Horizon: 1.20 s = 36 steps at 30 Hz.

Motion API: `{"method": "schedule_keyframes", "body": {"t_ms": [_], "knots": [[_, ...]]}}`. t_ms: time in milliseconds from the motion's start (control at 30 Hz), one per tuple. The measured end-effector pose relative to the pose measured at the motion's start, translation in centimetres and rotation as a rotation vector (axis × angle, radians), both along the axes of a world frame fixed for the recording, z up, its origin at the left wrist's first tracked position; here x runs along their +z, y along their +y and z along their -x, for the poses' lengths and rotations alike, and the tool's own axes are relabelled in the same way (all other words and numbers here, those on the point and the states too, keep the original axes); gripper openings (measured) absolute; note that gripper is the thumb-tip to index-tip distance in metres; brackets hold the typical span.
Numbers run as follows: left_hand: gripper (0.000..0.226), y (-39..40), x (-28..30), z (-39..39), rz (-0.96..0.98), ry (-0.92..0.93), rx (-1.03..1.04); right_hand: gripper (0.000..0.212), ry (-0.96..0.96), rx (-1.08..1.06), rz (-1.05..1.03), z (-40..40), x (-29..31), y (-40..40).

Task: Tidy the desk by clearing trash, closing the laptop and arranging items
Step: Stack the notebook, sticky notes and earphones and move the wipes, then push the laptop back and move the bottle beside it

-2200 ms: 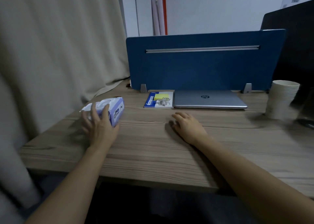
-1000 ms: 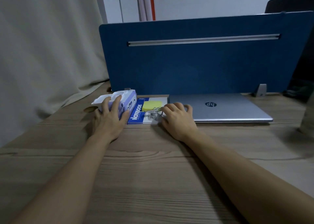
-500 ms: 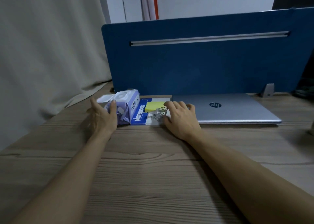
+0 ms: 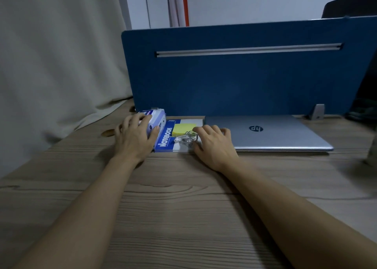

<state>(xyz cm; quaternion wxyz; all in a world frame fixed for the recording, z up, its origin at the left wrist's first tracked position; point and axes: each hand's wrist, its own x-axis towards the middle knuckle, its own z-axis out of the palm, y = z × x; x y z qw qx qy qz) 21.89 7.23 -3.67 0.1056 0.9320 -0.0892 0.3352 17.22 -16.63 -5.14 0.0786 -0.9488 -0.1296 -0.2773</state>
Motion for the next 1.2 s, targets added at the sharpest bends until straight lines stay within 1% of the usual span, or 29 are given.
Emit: {"method": "schedule_keyframes", "body": {"t_ms": [67,233,333,433,567,667,733,867,967,1200], "knots": [[0.049,-0.2,0.2,-0.5,-0.019,-0.004,-0.001,0.037,-0.001,0.008,0.002,-0.2,-0.1,0.0],[0.046,-0.8,0.7,-0.8,0.026,-0.002,0.041,0.038,-0.002,-0.003,-0.018,-0.7,-0.3,-0.1],[0.048,-1.0,0.8,-0.7,-0.008,0.036,0.068,0.038,0.001,0.0,-0.019,-0.8,-0.4,-0.3],[0.052,-1.1,0.1,0.0,-0.06,0.027,0.053,0.039,0.001,-0.007,-0.03,-0.3,-0.3,-0.5],[0.059,-2.5,-0.3,2.3,-0.158,-0.056,-0.04,0.04,0.018,-0.03,-0.021,1.6,-0.2,-1.7],[0.062,-5.3,0.2,5.2,-0.167,-0.056,-0.145,0.037,0.033,-0.068,-0.021,3.9,0.0,-3.7],[0.06,-6.7,-0.1,6.2,-0.146,-0.036,-0.186,0.038,0.049,-0.102,-0.017,4.5,-0.2,-4.8],[0.056,-10.8,-0.4,9.9,-0.142,0.002,-0.297,0.047,0.082,-0.195,-0.027,8.3,0.0,-8.9],[0.054,-13.9,-0.7,12.3,-0.144,0.035,-0.353,0.049,0.101,-0.255,-0.031,11.4,0.0,-12.4],[0.053,-21.0,-1.0,16.6,-0.132,0.1,-0.45,0.042,0.115,-0.427,-0.044,17.5,0.1,-19.9]]}}
